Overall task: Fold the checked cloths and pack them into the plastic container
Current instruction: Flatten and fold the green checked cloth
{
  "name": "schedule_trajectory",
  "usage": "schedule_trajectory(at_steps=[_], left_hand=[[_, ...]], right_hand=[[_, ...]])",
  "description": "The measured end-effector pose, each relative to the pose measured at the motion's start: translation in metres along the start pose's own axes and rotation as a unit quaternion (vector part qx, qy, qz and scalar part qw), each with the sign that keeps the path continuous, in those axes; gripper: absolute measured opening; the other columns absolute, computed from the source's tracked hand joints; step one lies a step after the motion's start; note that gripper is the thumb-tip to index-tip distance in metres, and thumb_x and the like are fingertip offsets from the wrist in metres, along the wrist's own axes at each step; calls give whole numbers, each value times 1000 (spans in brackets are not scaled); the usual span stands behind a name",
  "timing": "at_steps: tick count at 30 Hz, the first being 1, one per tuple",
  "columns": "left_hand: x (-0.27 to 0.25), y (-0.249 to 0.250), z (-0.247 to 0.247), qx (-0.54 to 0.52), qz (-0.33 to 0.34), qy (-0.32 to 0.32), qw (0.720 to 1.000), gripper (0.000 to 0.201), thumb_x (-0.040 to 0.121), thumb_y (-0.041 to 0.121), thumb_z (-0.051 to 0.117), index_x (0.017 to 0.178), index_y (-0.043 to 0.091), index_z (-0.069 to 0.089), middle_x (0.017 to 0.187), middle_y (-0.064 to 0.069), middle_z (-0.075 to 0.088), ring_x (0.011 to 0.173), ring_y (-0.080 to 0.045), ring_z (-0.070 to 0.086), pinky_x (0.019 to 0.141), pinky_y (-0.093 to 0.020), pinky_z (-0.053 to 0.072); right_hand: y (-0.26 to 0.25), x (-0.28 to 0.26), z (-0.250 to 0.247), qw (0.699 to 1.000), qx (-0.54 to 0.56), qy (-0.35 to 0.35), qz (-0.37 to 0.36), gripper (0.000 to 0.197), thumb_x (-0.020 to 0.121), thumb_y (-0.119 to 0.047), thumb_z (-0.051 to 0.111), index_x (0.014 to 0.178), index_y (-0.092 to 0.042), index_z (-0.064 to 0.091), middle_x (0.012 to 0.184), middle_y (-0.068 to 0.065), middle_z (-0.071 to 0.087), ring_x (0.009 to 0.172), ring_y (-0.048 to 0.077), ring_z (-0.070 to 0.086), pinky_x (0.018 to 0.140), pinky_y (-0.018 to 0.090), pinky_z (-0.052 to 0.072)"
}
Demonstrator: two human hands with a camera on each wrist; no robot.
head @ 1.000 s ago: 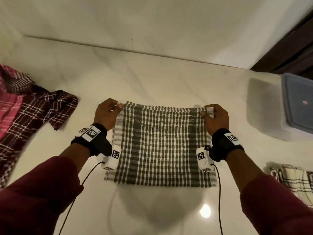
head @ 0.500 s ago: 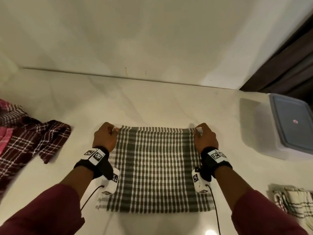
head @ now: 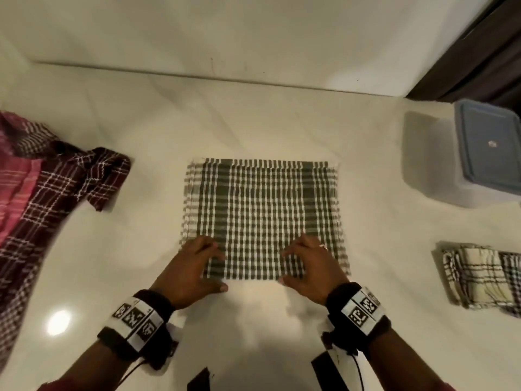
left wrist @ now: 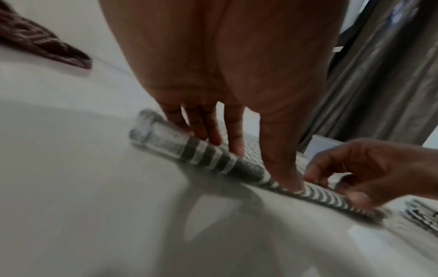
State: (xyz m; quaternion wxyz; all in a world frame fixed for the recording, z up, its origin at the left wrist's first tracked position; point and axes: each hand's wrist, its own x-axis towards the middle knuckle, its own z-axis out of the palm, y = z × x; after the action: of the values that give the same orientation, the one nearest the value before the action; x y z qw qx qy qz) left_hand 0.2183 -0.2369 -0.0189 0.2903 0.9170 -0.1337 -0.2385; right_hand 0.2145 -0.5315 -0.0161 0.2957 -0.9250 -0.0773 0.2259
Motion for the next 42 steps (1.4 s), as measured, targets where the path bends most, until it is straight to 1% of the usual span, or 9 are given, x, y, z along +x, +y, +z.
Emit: schedule_trajectory(at_steps=[4, 7, 9, 12, 16, 20, 25, 32, 42], left_hand=[[-18, -14, 9, 16, -21, 52, 998, 52, 65, 50, 72, 109, 23, 63, 127, 5, 47, 115, -17, 45, 97, -30, 39], [-21, -12, 15, 11, -21, 93, 995, 34, 73, 26, 79, 102, 17, 64, 123, 4, 52, 109, -18, 51, 91, -28, 41], [-19, -13, 18, 14, -23, 119, 993, 21, 77, 21, 77, 96, 15, 68, 121, 2, 57, 108, -20, 55, 89, -27, 42], [-24, -6, 21, 37, -39, 140, 989, 12, 82, 22, 71, 93, 17, 72, 117, 2, 63, 105, -22, 59, 87, -30, 46], [-50, 10, 19, 77, -21, 185, 979, 12, 83, 29, 71, 92, 21, 74, 90, -2, 72, 85, -26, 64, 75, -34, 47], [-89, 22, 12, 88, 5, 222, 971, 22, 83, 39, 60, 91, 25, 75, 79, 1, 72, 72, -23, 65, 71, -33, 44], [-93, 48, -18, 99, 17, 248, 964, 24, 84, 35, 55, 92, 24, 74, 78, 1, 72, 72, -25, 64, 70, -37, 46], [-14, 58, -55, 119, -107, 192, 968, 25, 96, 28, 48, 113, 25, 67, 114, -2, 68, 105, -27, 60, 90, -37, 42], [75, 26, -54, 189, -180, 140, 955, 20, 91, 23, 49, 98, 29, 66, 106, 0, 67, 100, -28, 58, 95, -39, 29]], right_hand=[[16, -32, 5, 995, 48, 54, 64, 48, 69, -29, 83, 112, -23, 60, 112, -12, 43, 87, -1, 48, 81, 7, 40], [21, -39, 7, 994, 25, 77, 74, 43, 72, -28, 81, 109, -22, 60, 108, -14, 42, 84, -1, 45, 73, 3, 34], [22, -40, 12, 995, -14, 83, 56, 30, 78, -27, 76, 104, -18, 64, 107, -9, 46, 91, 9, 49, 73, 8, 35], [24, -48, 18, 992, -54, 113, 11, 11, 85, -18, 66, 95, -14, 69, 105, 1, 56, 94, 24, 58, 80, 33, 48], [22, -71, 17, 982, -79, 171, -13, 7, 85, -15, 62, 89, -17, 68, 91, -1, 63, 86, 25, 59, 80, 41, 49], [19, -104, 16, 966, -77, 242, -48, 10, 89, -19, 50, 89, -25, 58, 79, -13, 62, 76, 12, 60, 109, 37, 28], [-8, -96, -12, 927, -141, 337, -79, 21, 90, -20, 40, 90, -25, 61, 76, -13, 63, 79, 10, 62, 114, 41, 16], [-29, -14, -61, 951, -216, 220, 34, 26, 87, -8, 44, 100, -23, 61, 80, -9, 49, 93, 20, 59, 118, 43, -6], [-5, 80, -65, 958, -265, 108, 37, 33, 83, -3, 42, 106, -19, 61, 98, 1, 63, 95, 20, 61, 116, 37, -11]])
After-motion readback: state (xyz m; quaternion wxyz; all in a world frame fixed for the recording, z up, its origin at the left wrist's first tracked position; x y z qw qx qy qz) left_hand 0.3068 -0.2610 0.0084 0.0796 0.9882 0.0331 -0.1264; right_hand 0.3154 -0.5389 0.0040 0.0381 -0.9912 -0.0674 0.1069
